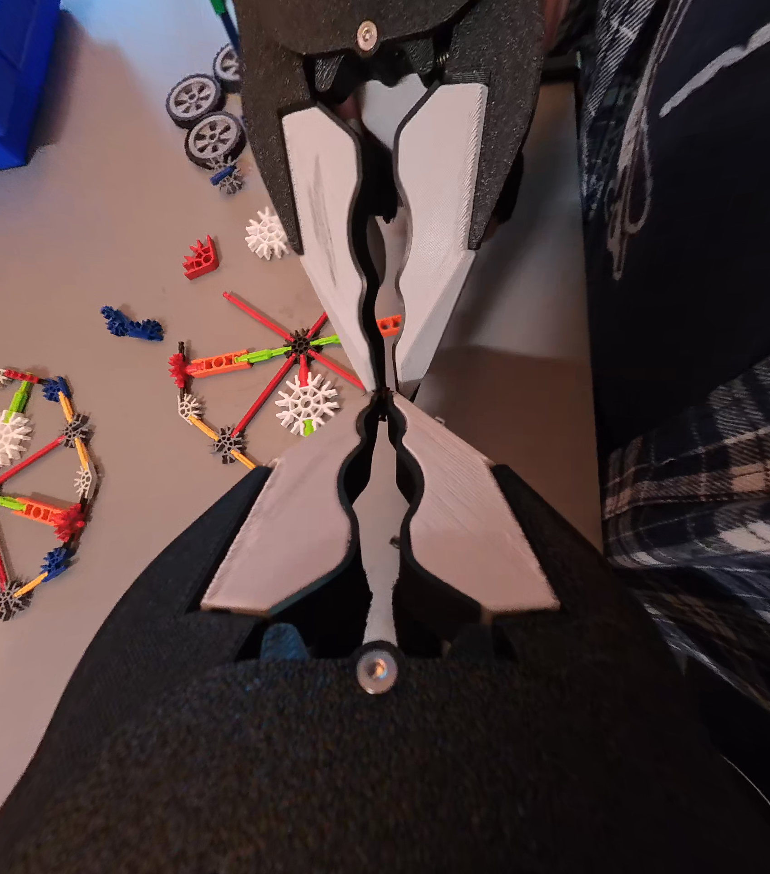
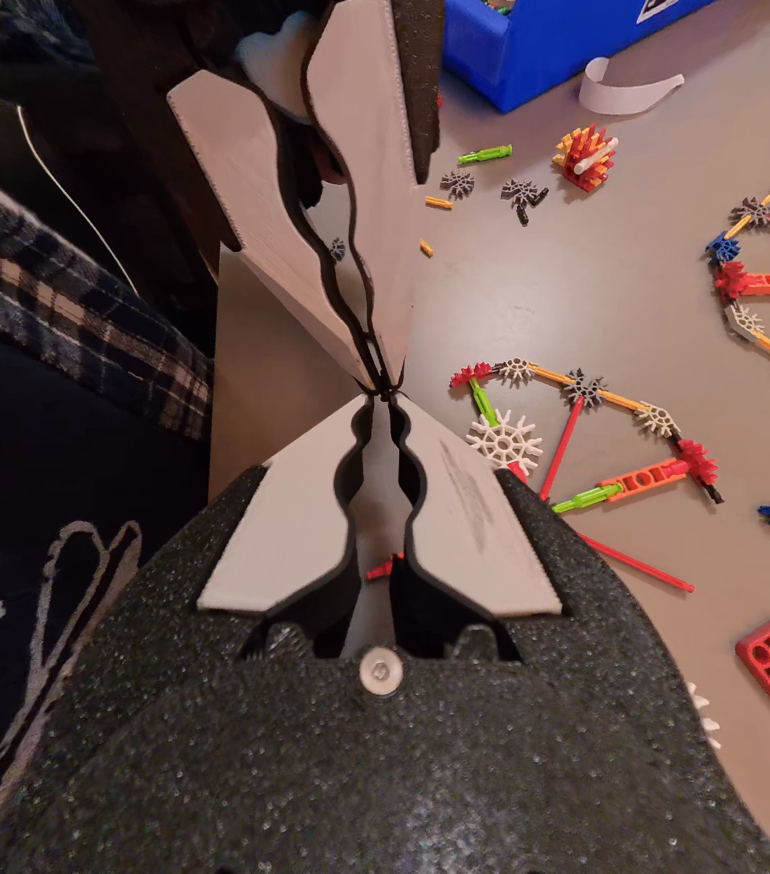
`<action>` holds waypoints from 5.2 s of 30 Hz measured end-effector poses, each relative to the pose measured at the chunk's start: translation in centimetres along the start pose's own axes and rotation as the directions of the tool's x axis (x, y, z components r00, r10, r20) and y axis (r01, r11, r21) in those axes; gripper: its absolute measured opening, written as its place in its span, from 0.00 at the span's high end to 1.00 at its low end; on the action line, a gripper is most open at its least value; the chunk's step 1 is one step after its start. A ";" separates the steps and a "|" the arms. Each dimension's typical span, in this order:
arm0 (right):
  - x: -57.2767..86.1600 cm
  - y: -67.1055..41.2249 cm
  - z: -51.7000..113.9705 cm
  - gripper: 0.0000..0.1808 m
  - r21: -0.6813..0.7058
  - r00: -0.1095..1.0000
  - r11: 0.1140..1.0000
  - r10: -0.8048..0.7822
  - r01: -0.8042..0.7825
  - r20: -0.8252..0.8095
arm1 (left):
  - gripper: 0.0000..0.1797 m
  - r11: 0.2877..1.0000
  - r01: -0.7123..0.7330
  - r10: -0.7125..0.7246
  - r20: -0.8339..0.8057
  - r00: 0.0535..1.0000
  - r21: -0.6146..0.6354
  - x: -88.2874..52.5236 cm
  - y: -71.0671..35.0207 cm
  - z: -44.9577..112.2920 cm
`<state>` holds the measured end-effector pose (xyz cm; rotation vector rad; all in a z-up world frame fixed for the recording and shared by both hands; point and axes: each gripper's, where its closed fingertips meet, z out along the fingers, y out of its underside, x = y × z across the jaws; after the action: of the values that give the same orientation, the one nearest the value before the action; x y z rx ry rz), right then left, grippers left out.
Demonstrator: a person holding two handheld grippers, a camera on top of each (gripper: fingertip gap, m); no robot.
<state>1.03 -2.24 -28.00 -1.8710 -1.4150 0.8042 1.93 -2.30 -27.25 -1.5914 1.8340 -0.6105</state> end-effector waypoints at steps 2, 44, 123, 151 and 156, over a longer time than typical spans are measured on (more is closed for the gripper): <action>-0.2 0.2 -0.1 0.99 -0.017 0.999 0.999 -0.031 0.030 -0.020 | 1.00 1.000 -0.006 0.006 -0.016 1.000 -0.001 0.4 0.0 0.1; 2.5 5.0 -1.8 0.93 -0.090 0.976 0.985 0.132 -0.149 -0.171 | 0.96 0.966 0.202 -0.167 0.205 0.964 -0.161 -2.8 5.5 1.3; 2.9 3.6 2.6 0.99 -0.134 0.988 0.979 0.149 -0.152 -0.036 | 0.87 0.988 0.081 -0.063 0.136 0.989 -0.131 -4.5 5.9 0.6; 3.2 5.4 0.1 0.97 -0.094 0.957 0.976 0.169 -0.195 -0.237 | 0.97 0.962 0.236 -0.209 0.190 0.959 -0.135 -2.0 3.2 4.4; 2.7 5.7 -0.2 0.96 -0.101 0.960 0.980 0.144 -0.173 -0.241 | 0.95 0.982 0.124 -0.101 0.155 0.983 -0.144 -1.9 3.0 4.2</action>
<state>5.04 -0.80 -32.66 -2.1168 -1.2017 0.5600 3.00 0.27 -31.93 -1.8015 1.7257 -0.3965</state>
